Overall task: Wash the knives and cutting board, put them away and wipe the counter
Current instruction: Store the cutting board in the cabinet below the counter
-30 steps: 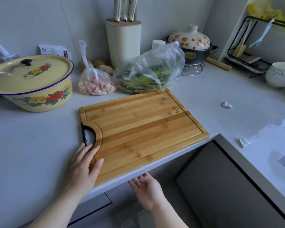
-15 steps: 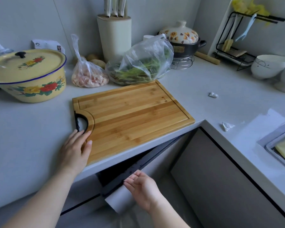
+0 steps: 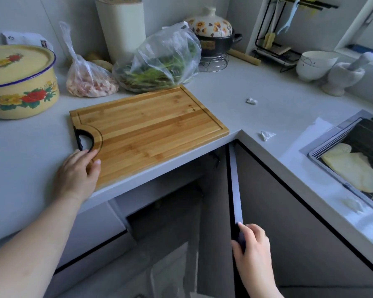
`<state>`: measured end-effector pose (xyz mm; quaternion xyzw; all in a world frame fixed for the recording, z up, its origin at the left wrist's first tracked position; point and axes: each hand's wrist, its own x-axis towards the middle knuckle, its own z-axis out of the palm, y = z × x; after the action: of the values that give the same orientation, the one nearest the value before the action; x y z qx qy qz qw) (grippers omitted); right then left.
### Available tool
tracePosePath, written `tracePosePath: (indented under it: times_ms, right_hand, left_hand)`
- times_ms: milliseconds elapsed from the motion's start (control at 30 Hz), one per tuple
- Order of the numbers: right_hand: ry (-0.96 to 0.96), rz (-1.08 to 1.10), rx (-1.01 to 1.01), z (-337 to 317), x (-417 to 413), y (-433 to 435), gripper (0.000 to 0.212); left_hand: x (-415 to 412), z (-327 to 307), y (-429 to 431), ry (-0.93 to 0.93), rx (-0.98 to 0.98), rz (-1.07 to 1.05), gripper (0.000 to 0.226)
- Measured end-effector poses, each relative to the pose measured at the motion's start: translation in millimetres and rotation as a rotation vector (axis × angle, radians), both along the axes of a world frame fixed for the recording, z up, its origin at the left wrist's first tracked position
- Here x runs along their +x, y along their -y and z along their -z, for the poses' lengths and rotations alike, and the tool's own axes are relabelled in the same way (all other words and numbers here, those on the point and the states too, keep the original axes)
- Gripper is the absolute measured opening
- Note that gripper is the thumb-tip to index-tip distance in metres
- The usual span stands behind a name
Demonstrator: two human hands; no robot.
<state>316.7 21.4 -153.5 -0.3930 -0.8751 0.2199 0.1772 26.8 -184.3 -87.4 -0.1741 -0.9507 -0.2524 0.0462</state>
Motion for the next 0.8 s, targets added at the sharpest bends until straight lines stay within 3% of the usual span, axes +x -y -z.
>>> tracePosePath:
  times_ms: [67,167,300,433,533,600,800]
  right_hand:
    - [0.195,-0.032,0.242,-2,11,-9,0.029]
    - [0.377,-0.021,0.265,-11,19,-23,0.058]
    - [0.524,-0.025,0.371,-16,28,-28,0.05]
    - [0.594,-0.024,0.314,-11,32,-34,0.072]
    - [0.624,0.009,0.315,-15,34,-36,0.055]
    - [0.741,0.041,0.223,-24,32,-37,0.058]
    - [0.897,0.078,0.259,-49,36,-52,0.067]
  left_hand:
    - [0,1,0,-0.005,0.009,-0.002,0.058]
    - [0,1,1,-0.003,0.024,0.0,0.064]
    - [-1,2,1,0.012,0.005,0.004,0.067]
    - [-1,5,0,0.023,0.022,0.0,0.067]
    - [-2,4,0,0.026,0.028,0.009,0.066]
    - [-2,2,0,0.032,0.025,0.01,0.066]
    - [1,-5,-1,0.046,0.018,0.025,0.068]
